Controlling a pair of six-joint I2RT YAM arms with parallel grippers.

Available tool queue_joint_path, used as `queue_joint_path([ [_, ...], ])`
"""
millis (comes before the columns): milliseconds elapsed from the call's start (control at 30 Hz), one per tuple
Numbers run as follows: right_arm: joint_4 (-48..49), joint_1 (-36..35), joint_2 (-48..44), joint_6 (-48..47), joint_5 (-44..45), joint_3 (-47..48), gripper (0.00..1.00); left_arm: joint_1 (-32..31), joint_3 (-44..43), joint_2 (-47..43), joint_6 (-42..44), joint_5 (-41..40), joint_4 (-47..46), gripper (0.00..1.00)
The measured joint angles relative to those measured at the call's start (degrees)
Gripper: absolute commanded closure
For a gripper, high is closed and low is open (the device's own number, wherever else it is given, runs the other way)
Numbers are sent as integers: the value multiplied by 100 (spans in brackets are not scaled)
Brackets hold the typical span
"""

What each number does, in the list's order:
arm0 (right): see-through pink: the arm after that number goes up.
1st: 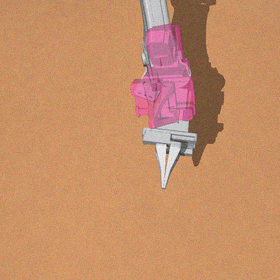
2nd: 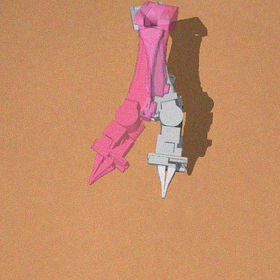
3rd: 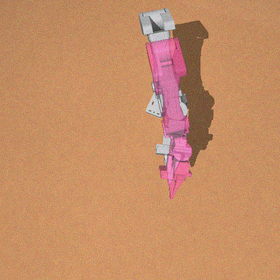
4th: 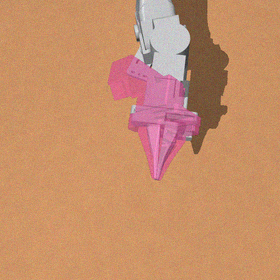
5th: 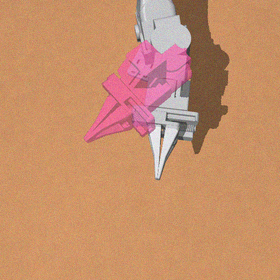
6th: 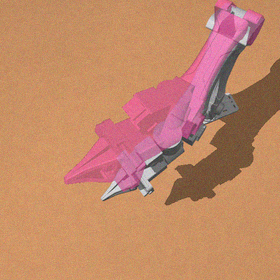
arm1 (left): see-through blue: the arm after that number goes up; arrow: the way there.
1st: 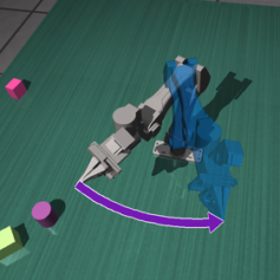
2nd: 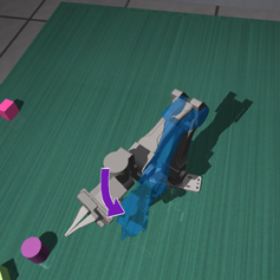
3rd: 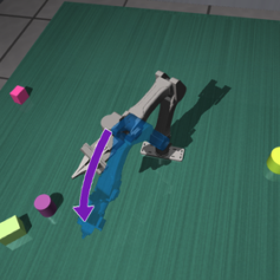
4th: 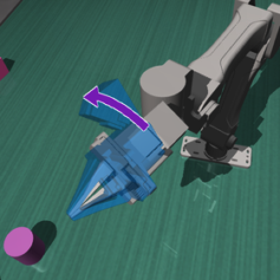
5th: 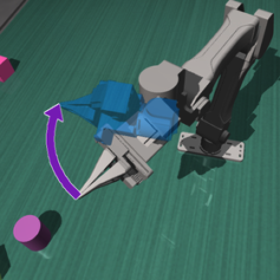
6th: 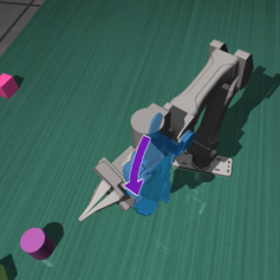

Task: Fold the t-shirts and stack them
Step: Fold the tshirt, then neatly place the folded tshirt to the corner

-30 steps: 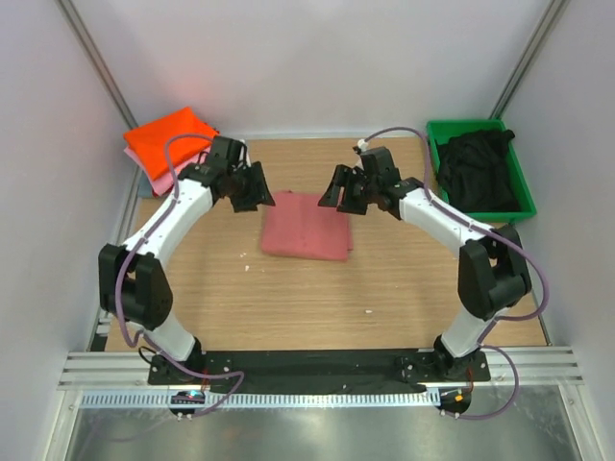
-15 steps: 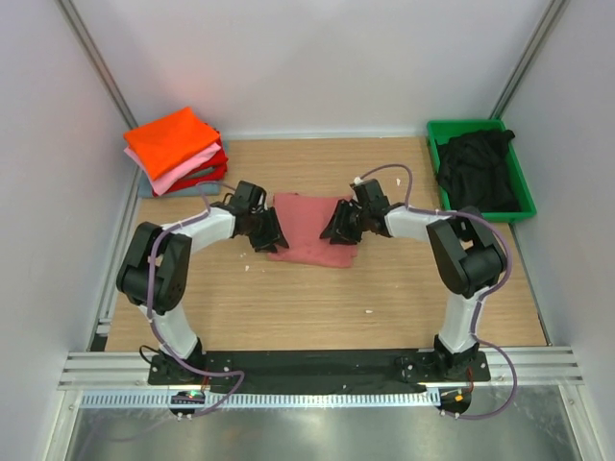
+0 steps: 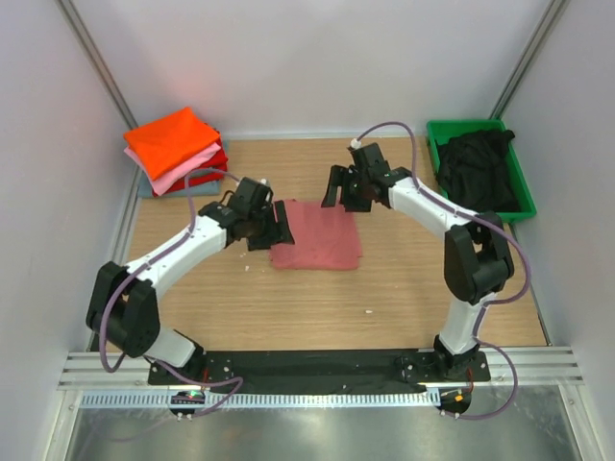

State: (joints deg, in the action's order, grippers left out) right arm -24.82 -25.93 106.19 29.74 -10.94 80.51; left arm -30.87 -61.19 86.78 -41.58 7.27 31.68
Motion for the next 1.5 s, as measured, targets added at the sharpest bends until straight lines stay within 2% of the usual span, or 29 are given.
queue_joint_path([
  [67, -94, 2, -249, -129, 149, 46, 21, 83, -243, -251, 57, -286, 160, 30],
  [133, -57, -13, -798, -162, 247, -363, 19, 238, -404, -367, 164, -474, 186, 30],
  [267, 247, -245, -2450, 33, 203, -2168, 16, 750, -446, -192, 310, -496, 140, 29],
  [300, 345, -363, -2822, 103, 142, -2649, 13, 879, -446, -74, 339, -448, 98, 29],
  [333, 573, -507, -3171, 199, 68, -3185, 5, 986, -446, 59, 369, -396, 26, 29],
  [367, 688, -608, -3377, 280, 15, -3550, 0, 1082, -446, 197, 417, -343, -66, 29],
  [567, 1729, -1016, -4122, 890, -358, -5624, 0, 1414, -411, 1147, 450, 376, -1071, 32],
  [767, 2811, -1108, -4819, 1239, -487, -6227, 0, 1650, -433, 2094, 308, 999, -1947, 36],
  [1067, 3816, -1145, -4485, 1445, -592, -6701, 0, 1716, -588, 2693, -157, 1679, -3195, 49],
  [1100, 3941, -1147, -4391, 1445, -601, -6699, 0, 1687, -562, 2699, -186, 1679, -3261, 52],
  [1133, 4074, -1147, -4286, 1449, -638, -6693, 0, 1644, -509, 2699, -219, 1674, -3348, 62],
  [1200, 4284, -1147, -4107, 1447, -688, -6666, 0, 1510, -417, 2717, -326, 1628, -3451, 74],
  [1233, 4367, -1147, -4035, 1449, -719, -6653, 0, 1427, -365, 2741, -369, 1637, -3532, 87],
  [1300, 4474, -1150, -3943, 1447, -754, -6642, 0, 1259, -299, 2800, -474, 1670, -3683, 98],
  [1500, 4498, -1152, -3993, 1440, -765, -6673, 0, 1027, -267, 2892, -708, 1893, -3991, 100],
])
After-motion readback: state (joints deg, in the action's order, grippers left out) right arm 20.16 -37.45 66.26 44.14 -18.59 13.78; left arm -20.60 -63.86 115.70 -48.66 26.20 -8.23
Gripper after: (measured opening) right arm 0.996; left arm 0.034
